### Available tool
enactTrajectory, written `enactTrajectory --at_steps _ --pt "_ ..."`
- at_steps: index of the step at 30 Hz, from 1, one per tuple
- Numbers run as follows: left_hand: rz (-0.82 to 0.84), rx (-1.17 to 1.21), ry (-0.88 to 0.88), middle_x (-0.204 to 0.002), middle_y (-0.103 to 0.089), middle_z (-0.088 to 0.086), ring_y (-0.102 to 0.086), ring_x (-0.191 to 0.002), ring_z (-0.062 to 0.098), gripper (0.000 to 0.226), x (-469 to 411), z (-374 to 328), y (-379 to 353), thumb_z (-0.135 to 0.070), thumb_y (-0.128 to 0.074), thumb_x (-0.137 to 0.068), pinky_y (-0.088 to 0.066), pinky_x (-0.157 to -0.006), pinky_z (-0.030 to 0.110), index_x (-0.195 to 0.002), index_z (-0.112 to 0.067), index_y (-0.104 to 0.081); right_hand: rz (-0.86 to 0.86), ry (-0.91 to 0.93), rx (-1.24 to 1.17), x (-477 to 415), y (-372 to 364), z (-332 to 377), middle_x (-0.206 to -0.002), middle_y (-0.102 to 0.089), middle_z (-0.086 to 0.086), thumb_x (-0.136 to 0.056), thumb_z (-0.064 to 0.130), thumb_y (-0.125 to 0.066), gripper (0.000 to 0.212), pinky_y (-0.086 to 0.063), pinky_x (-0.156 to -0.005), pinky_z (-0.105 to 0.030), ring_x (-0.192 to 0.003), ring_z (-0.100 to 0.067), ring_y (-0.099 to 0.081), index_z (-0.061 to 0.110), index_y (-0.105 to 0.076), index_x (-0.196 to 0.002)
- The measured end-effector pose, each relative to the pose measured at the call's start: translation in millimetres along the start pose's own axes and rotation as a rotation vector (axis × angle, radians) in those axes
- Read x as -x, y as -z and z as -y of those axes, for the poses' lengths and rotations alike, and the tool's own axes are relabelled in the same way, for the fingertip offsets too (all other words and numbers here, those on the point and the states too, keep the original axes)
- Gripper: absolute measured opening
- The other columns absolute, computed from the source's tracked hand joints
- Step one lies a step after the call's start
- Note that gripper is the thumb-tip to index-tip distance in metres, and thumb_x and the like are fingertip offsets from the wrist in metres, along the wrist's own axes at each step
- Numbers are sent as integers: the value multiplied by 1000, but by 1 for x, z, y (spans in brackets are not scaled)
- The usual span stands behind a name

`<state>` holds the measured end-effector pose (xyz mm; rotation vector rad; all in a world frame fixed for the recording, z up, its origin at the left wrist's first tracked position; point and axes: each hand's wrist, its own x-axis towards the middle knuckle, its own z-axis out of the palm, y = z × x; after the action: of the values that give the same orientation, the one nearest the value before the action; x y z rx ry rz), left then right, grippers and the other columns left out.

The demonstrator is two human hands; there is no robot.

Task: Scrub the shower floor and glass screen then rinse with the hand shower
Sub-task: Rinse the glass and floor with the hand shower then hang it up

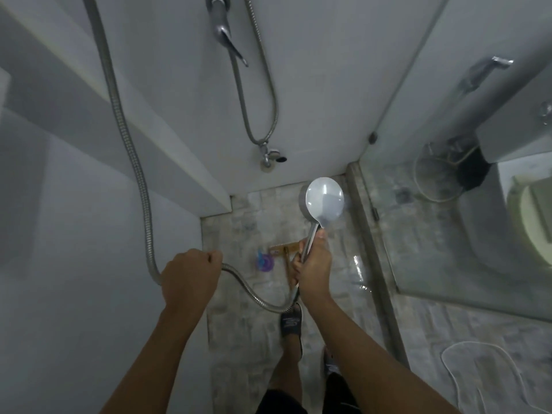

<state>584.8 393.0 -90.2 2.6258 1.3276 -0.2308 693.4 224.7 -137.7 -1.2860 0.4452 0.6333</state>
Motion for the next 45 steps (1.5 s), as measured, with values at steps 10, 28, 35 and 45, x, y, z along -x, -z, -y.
enactTrajectory --at_steps 10,28,35,45 --pt "-119 -38 -31 -44 -48 8 -45 -42 24 54 -70 32 19 -27 -48 -97 -28 -44 24 -49 -4 -57 -107 -54 -186 -38 -74 15 -48 -29 -4 -93 73 -33 64 -27 -42 -20 -39 -14 -26 19 -47 -61" --pt "6 -23 -71 -41 -39 4 -36 -39 20 52 -91 -1 6 -24 -51 -94 -18 -44 24 -44 -10 -49 -275 -24 -126 -66 -39 17 -51 -32 -5 -86 78 -35 65 -27 -44 -24 -41 -16 -29 18 -49 -66" --pt "17 -39 -62 -45 -45 8 -44 -43 26 50 -97 -5 4 -26 -51 -94 -23 -46 25 -49 -5 -57 -314 -37 -163 -66 -31 20 -49 -35 -3 -88 77 -34 65 -28 -42 -22 -39 -16 -31 17 -50 -71" --pt "17 42 -121 -58 -57 13 -52 -56 29 47 -95 -54 10 -27 -48 -94 -41 -56 31 -64 2 -67 -422 163 -95 -68 -8 68 -49 -38 -2 -88 73 -35 62 -31 -43 -26 -41 -16 -34 14 -50 -74"
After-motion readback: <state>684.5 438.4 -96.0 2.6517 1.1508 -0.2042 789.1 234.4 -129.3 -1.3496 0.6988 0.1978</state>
